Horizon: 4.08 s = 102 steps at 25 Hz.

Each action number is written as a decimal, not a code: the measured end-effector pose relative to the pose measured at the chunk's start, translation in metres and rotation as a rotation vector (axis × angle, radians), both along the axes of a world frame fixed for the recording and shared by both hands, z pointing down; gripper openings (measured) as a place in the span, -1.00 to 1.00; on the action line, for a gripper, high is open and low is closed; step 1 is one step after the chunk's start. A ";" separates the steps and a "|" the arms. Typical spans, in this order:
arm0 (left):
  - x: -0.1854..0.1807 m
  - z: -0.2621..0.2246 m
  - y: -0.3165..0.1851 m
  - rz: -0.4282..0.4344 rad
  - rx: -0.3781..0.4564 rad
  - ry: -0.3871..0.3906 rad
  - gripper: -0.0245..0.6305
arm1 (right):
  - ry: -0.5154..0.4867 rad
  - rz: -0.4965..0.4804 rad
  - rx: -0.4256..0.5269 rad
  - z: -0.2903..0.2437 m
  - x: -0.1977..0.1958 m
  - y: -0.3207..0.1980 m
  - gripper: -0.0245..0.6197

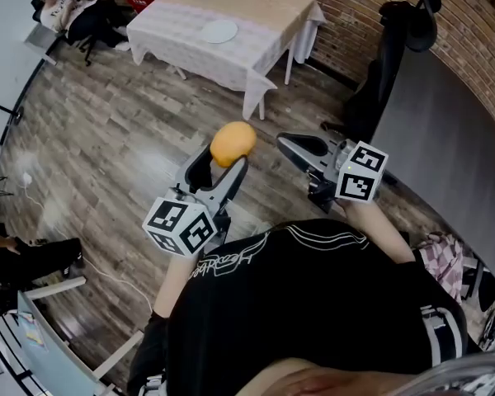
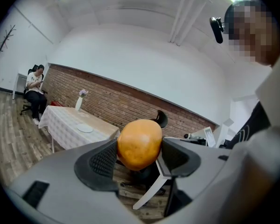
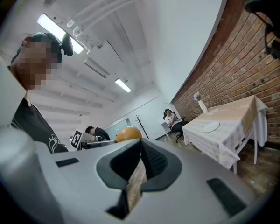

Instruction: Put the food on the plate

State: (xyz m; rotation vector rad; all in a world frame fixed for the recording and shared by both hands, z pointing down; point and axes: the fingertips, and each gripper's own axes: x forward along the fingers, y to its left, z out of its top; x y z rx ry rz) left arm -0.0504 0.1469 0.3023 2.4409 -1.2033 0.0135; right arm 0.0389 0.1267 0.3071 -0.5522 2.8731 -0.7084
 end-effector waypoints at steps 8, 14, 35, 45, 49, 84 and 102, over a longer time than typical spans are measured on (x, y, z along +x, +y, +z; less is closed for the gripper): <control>-0.048 0.006 -0.021 -0.005 0.010 0.018 -0.02 | 0.034 0.036 0.013 -0.002 -0.032 -0.027 -0.93; -0.064 0.011 -0.033 -0.028 0.009 0.033 -0.02 | 0.054 0.042 0.002 0.004 -0.045 -0.037 -0.93; -0.107 0.034 -0.198 -0.077 -0.044 0.007 -0.02 | 0.015 0.017 -0.049 0.032 -0.089 -0.212 -0.93; -0.096 0.024 -0.311 -0.009 -0.027 -0.019 -0.02 | 0.005 0.054 -0.047 0.030 -0.083 -0.311 -0.93; -0.088 0.018 -0.329 0.012 -0.009 -0.027 -0.02 | 0.006 0.066 -0.030 0.026 -0.081 -0.326 -0.93; -0.092 0.114 -0.581 0.248 -0.158 -0.140 -0.02 | 0.047 0.387 -0.227 0.095 -0.068 -0.512 -0.93; -0.086 0.232 -0.636 0.387 -0.189 -0.365 -0.02 | 0.052 0.580 -0.337 0.149 -0.047 -0.535 -0.93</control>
